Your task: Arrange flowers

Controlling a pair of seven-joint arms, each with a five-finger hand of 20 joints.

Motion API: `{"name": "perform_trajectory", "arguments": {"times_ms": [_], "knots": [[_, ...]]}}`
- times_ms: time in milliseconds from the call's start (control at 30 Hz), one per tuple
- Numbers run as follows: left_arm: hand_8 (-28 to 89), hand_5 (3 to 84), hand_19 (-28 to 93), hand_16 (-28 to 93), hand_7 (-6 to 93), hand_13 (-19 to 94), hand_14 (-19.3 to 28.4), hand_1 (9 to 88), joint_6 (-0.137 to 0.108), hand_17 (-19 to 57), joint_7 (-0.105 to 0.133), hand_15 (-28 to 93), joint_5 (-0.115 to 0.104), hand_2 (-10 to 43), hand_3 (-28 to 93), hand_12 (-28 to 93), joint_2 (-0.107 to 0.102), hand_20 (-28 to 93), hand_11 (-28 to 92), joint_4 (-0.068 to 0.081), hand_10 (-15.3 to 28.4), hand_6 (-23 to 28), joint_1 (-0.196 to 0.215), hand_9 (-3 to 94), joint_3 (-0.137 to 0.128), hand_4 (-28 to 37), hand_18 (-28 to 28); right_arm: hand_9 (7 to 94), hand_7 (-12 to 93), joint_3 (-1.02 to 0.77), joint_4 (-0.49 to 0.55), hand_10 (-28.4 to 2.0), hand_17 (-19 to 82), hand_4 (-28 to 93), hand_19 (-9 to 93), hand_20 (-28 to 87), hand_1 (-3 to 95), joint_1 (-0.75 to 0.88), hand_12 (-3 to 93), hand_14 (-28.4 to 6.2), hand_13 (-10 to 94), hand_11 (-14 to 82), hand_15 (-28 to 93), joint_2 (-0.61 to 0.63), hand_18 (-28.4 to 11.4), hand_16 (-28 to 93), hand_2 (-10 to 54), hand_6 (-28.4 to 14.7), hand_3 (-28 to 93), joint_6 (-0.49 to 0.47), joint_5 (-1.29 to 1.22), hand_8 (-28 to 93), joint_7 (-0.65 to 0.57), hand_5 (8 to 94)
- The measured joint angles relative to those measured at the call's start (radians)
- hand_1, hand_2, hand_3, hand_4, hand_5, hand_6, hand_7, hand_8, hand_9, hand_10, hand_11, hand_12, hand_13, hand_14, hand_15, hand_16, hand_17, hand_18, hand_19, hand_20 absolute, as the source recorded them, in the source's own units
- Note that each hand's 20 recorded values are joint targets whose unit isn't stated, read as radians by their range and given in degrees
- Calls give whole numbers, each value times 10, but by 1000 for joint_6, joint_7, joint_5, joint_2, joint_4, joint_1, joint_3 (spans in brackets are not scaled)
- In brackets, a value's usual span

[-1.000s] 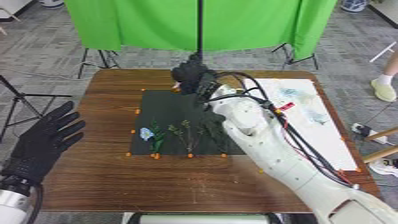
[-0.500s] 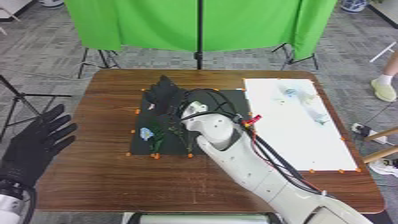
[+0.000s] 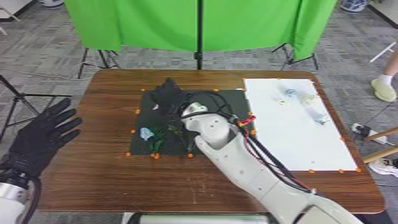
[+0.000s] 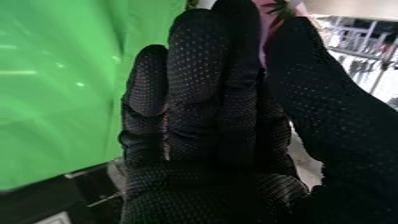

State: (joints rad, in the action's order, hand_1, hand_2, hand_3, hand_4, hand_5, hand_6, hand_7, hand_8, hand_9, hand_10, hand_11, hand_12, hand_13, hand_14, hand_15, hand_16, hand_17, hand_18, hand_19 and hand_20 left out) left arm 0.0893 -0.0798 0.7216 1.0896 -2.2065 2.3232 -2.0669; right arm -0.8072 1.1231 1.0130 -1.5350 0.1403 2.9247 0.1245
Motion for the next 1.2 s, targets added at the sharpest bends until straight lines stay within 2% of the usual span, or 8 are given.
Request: {"name": "perform_trajectory", "arguments": {"times_ms": [167,433,667,833,1000,1200], "knots": [[-117,236,401,-2,205,130,117,250,13,-120,-11,325,0,-7,695,160,-9,74,206,5,93,15,-24,184,13,-282,182,864,504,-23,-4,-13,289,-283,747,395,495,13,428,16,765,139,459,-24,-146,419,-95,43,819,-9,0,-169,1,690],[-117,236,401,-2,205,130,118,250,23,-121,-20,323,0,-6,695,160,-11,74,206,9,93,15,-44,185,22,-283,182,857,506,-28,-2,-14,286,-283,746,395,492,40,427,15,757,140,467,-36,-146,412,-94,44,814,-20,0,-172,8,680],[-117,237,401,-2,204,130,118,250,29,-121,-28,323,0,-6,695,160,-17,74,206,15,93,16,-61,185,32,-283,182,798,496,-33,-2,-19,271,-283,743,397,455,65,414,11,714,137,507,-47,-146,387,-80,32,797,-30,0,-181,8,617],[-117,237,401,-2,204,130,118,249,32,-121,-33,322,0,-6,695,160,-22,74,207,18,93,16,-72,185,38,-282,182,745,521,-32,-10,-26,261,-283,745,400,446,67,409,8,683,159,544,-54,-148,370,-80,28,801,-31,0,-200,-22,571],[-117,237,401,-2,205,130,118,250,33,-121,-34,323,-1,-6,694,160,-26,74,207,19,93,16,-73,185,38,-282,182,685,466,1,-9,-33,254,-283,748,399,424,59,371,4,656,212,577,-49,-149,347,-84,29,812,-26,0,-186,-96,543],[-117,238,402,-2,203,130,118,250,32,-121,-31,324,-2,-6,695,159,-31,74,206,19,92,16,-70,185,39,-282,182,644,407,17,-8,-43,249,-283,750,400,389,45,302,-7,648,282,599,-42,-151,320,-88,31,838,-26,0,-208,-108,543]]}}
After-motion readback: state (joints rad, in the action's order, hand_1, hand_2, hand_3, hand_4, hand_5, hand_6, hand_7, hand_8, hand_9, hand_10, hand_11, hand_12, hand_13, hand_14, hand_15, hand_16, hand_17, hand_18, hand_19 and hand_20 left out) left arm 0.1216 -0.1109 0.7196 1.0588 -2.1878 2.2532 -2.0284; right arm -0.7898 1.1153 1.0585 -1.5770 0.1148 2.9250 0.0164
